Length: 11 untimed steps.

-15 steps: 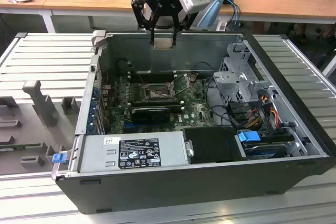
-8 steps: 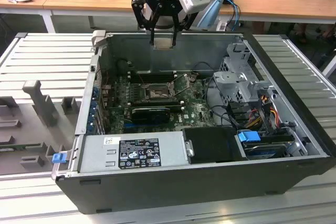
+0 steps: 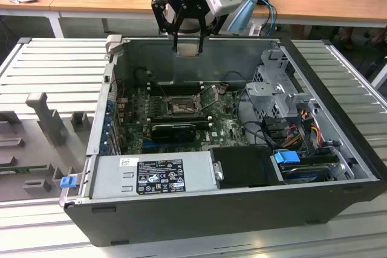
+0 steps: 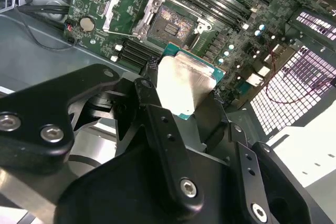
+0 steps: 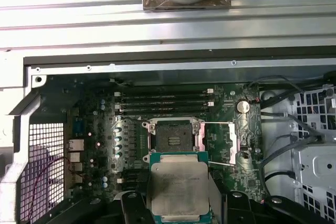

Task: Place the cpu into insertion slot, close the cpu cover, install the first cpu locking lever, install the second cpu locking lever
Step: 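Place the cpu into insertion slot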

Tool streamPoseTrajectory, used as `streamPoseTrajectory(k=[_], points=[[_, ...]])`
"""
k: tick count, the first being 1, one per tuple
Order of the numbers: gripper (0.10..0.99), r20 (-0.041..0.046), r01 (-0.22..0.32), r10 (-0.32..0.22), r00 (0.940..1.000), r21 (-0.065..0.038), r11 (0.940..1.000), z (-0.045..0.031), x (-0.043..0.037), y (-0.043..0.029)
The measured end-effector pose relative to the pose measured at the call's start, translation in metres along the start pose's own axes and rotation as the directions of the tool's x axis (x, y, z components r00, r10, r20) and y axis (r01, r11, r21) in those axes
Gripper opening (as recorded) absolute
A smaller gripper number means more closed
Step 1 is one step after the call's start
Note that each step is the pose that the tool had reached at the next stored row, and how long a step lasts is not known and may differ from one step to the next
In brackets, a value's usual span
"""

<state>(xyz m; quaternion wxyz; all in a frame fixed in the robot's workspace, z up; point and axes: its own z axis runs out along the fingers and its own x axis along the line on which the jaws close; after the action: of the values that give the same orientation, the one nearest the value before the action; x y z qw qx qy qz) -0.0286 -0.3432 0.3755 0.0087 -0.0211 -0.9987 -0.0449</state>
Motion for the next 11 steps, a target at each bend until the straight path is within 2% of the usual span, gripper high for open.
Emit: streamPoseTrajectory(k=[11], points=[[0.529, 0.0011, -0.018, 0.018, 0.9998, 0.0, 0.9998, 0.0018, 0.0, -0.0001]])
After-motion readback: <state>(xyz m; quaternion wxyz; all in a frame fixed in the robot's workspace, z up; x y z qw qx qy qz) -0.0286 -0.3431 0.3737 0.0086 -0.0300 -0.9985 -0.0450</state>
